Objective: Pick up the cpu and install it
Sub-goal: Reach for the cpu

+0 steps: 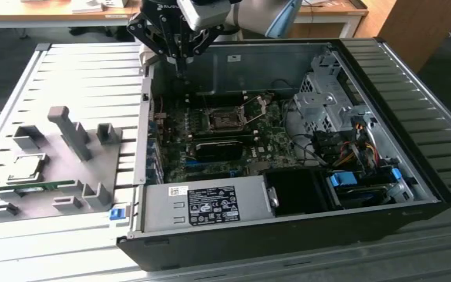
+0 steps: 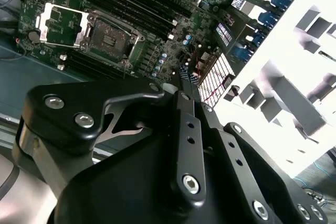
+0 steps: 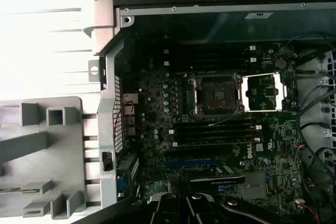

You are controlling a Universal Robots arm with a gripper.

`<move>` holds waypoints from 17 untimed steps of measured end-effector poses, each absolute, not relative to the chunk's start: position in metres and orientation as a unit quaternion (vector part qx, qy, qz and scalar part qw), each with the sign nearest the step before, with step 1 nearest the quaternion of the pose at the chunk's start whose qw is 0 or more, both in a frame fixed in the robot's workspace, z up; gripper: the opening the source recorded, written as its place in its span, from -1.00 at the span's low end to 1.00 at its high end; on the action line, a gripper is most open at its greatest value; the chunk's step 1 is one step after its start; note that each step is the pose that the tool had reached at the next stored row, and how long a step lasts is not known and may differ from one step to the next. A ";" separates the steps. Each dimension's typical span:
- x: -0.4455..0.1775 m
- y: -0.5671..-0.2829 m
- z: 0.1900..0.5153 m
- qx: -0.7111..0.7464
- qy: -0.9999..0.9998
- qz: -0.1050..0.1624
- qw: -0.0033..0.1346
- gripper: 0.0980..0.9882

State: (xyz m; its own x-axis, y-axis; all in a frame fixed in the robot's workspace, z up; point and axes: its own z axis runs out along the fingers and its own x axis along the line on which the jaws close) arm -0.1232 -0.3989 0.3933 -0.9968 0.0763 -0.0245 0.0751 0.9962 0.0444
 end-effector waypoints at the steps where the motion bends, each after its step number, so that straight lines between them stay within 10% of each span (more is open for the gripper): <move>1: -0.124 -0.399 0.393 0.038 0.999 0.022 0.013 -0.98; 17: -0.132 -0.399 0.393 0.038 0.999 0.022 0.013 -0.98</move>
State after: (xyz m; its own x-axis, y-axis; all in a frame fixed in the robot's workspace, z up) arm -0.1315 -0.3990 0.3929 -0.9968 0.0762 -0.0245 0.0750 0.9962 0.0444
